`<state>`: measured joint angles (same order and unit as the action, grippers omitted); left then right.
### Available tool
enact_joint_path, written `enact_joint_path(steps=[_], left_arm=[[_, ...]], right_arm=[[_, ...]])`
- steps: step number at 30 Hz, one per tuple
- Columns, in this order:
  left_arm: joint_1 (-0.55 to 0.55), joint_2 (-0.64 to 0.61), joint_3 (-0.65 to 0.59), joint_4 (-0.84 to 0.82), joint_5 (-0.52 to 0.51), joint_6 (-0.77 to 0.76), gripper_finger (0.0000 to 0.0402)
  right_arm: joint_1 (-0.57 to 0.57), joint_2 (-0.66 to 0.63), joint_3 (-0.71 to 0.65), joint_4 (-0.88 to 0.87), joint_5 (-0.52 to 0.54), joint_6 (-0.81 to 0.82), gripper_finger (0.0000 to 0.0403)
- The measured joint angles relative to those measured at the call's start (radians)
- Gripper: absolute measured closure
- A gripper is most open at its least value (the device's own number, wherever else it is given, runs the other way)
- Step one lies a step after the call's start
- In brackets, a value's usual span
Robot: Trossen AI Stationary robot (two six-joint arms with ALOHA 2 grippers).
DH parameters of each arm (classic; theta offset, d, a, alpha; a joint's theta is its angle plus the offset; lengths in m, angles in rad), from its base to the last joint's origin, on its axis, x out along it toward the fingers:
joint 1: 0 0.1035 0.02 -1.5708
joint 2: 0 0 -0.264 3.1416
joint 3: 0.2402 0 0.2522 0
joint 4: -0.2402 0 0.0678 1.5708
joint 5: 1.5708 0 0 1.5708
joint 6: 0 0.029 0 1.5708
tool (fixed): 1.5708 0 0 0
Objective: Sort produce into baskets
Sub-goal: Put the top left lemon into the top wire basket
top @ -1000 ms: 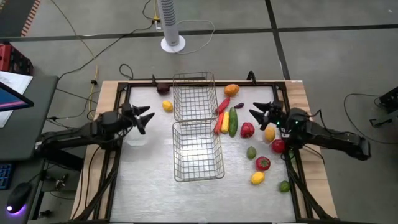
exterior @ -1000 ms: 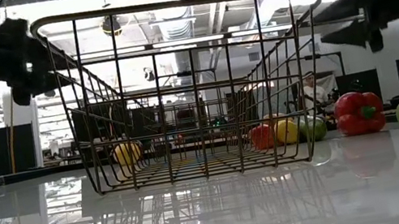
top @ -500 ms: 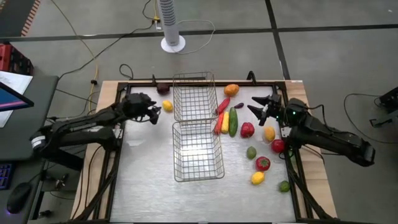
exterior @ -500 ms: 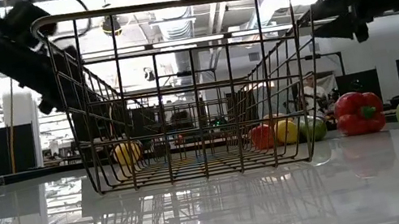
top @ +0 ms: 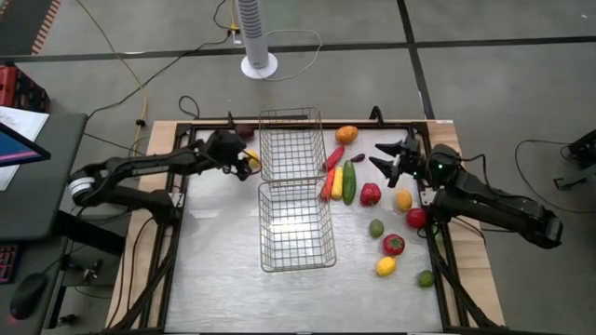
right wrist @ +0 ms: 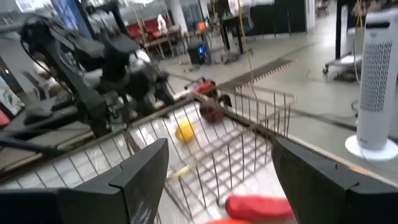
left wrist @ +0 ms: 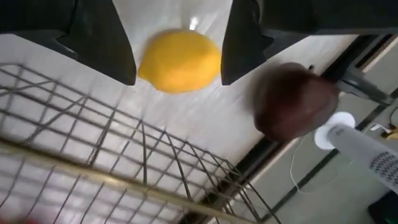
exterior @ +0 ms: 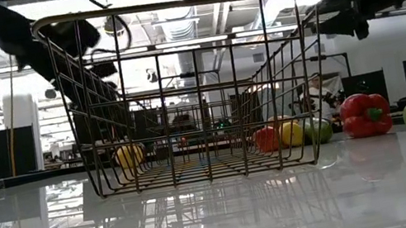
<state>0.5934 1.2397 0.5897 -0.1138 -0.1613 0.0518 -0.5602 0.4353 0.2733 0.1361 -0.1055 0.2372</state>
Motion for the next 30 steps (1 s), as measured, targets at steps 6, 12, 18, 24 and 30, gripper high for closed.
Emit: enact_joint_path(steps=[6, 12, 18, 24, 30], left_arm=[[0.002, 0.130, 0.101, -0.153, 0.018, 0.031, 0.0120], [0.000, 0.171, 0.160, -0.203, 0.019, 0.085, 0.0081], [-0.002, 0.168, 0.166, -0.155, -0.004, 0.176, 0.0057], [0.030, 0.169, 0.166, -0.093, 0.027, 0.252, 0.0051], [0.076, 0.205, 0.165, -0.043, 0.090, 0.278, 0.0051]], right_arm=[[0.002, 0.033, 0.060, 0.063, -0.006, -0.002, 0.0092], [0.040, 0.080, 0.188, 0.001, -0.058, -0.002, 0.0092], [0.092, 0.131, 0.221, -0.004, -0.057, -0.066, 0.0092], [0.079, 0.169, 0.222, 0.038, -0.056, -0.115, 0.0092], [0.053, 0.174, 0.222, 0.041, -0.055, -0.114, 0.0092]])
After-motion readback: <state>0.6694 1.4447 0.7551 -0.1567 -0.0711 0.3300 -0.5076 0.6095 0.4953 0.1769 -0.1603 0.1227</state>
